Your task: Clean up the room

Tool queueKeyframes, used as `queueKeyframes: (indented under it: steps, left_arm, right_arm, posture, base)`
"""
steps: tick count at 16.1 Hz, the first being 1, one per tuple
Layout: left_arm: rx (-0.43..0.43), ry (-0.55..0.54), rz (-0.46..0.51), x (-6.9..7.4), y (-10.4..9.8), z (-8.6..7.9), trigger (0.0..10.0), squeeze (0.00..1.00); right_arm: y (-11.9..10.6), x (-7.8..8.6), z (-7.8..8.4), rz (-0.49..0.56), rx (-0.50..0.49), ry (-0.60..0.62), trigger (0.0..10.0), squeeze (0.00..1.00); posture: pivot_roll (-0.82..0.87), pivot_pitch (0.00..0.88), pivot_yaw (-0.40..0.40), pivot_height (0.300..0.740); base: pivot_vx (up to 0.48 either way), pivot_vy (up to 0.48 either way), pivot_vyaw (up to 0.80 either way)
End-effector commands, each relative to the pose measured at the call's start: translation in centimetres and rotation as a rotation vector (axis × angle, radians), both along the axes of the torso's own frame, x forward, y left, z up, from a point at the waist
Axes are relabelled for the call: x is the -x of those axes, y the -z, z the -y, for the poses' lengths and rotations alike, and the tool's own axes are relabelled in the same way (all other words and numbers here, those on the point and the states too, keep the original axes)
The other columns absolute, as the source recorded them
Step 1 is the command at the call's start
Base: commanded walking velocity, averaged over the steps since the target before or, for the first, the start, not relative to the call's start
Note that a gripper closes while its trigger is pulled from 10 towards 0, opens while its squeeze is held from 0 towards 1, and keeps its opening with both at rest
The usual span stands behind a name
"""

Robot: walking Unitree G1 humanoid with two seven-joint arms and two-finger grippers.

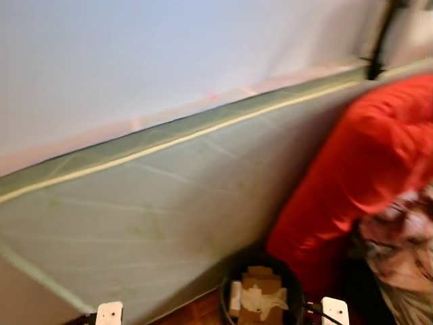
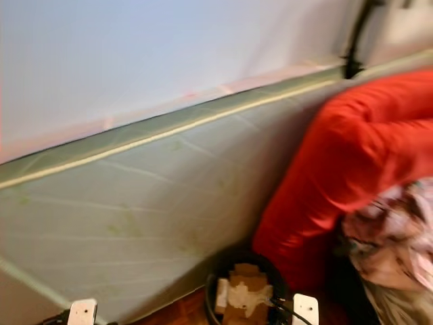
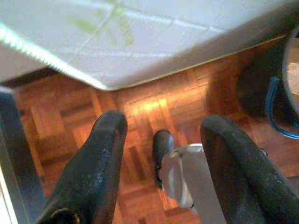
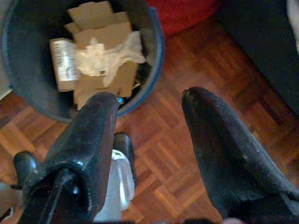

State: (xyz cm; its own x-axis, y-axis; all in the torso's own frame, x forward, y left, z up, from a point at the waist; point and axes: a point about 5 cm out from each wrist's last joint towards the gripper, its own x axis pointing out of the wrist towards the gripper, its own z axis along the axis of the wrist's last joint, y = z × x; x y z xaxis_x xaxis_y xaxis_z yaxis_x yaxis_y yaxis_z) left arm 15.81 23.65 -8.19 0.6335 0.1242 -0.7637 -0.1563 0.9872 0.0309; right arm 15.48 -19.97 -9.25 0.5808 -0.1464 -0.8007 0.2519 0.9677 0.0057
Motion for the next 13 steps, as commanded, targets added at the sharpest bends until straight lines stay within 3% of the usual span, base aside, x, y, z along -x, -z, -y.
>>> queueKeyframes:
  steps: [1, 3, 6, 13]
  left_arm:
    - [0.024, 0.121, 0.019, -3.12, -0.57, 3.50, 10.0, 0.00]
    - [0.015, 0.132, 0.016, -2.99, -0.50, 3.52, 10.0, 0.00]
    - [0.010, 0.132, 0.014, -2.92, -0.48, 3.49, 10.0, 0.00]
    - [0.023, 0.127, 0.025, -3.09, -0.57, 3.58, 10.0, 0.00]
  right_arm:
    - [0.58, 0.32, -2.79, -0.064, -0.145, -0.156, 10.0, 0.00]
    - [0.58, 0.33, -2.78, -0.066, -0.146, -0.158, 10.0, 0.00]
    - [0.58, 0.30, -2.77, -0.069, -0.145, -0.161, 10.0, 0.00]
    - [0.54, 0.23, -2.69, -0.067, -0.143, -0.161, 10.0, 0.00]
  posture:
    - [-0.02, 0.025, 0.015, 0.740]
    - [-0.02, 0.029, 0.015, 0.740]
    - [-0.02, 0.033, 0.014, 0.740]
    - [-0.03, 0.039, 0.012, 0.740]
  base:
    - [0.000, 0.000, -0.78]
    - [0.000, 0.000, -0.78]
    - [0.000, -0.316, -0.78]
    - [0.000, 0.000, -0.78]
